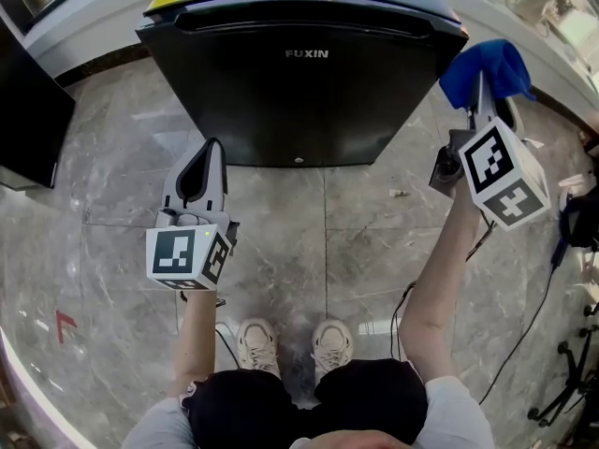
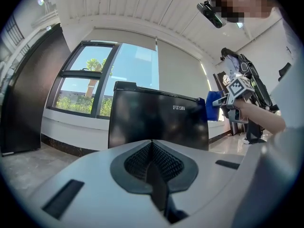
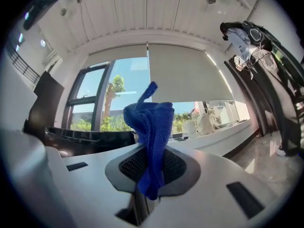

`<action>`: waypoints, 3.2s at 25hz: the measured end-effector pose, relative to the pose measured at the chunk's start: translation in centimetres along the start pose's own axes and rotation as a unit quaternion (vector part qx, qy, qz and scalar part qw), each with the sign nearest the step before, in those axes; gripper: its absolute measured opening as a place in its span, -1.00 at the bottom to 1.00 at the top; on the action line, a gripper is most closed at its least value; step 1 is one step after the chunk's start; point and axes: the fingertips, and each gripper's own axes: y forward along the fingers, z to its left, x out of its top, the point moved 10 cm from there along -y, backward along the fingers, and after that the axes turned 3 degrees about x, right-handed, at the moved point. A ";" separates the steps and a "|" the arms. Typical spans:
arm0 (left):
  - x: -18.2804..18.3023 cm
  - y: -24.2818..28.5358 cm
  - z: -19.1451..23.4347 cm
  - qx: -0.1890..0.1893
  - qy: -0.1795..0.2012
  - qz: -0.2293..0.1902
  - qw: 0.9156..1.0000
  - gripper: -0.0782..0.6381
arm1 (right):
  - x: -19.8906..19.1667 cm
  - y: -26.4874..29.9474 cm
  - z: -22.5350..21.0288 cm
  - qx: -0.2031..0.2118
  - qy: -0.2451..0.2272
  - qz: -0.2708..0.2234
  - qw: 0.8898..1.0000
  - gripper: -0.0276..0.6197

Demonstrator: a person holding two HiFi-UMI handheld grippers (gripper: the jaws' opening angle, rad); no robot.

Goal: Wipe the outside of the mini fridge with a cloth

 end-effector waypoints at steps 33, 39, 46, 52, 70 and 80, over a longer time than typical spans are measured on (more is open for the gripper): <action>-3.2 -2.3 7.0 0.102 -0.041 0.032 0.993 -0.77 | -10.0 1.0 34.9 0.407 -0.058 0.078 0.908 -0.69; -3.7 -2.2 7.3 0.102 -0.042 0.039 0.993 -0.77 | -10.4 1.1 36.3 0.398 -0.081 0.072 0.911 -0.69; -3.7 -1.5 6.3 0.088 -0.037 0.040 0.995 -0.77 | -10.4 0.9 33.4 0.384 -0.076 0.075 0.917 -0.69; -3.7 -1.2 5.4 0.081 -0.033 0.044 0.995 -0.77 | -9.7 0.5 28.5 0.347 -0.079 0.066 0.932 -0.69; -3.5 -0.1 3.0 0.047 -0.027 0.041 0.998 -0.77 | -7.6 -0.7 15.0 0.192 -0.044 0.056 0.979 -0.69; -3.5 -0.5 3.1 0.049 -0.034 0.037 0.998 -0.77 | -7.2 -0.4 8.0 0.070 -0.044 0.044 0.996 -0.69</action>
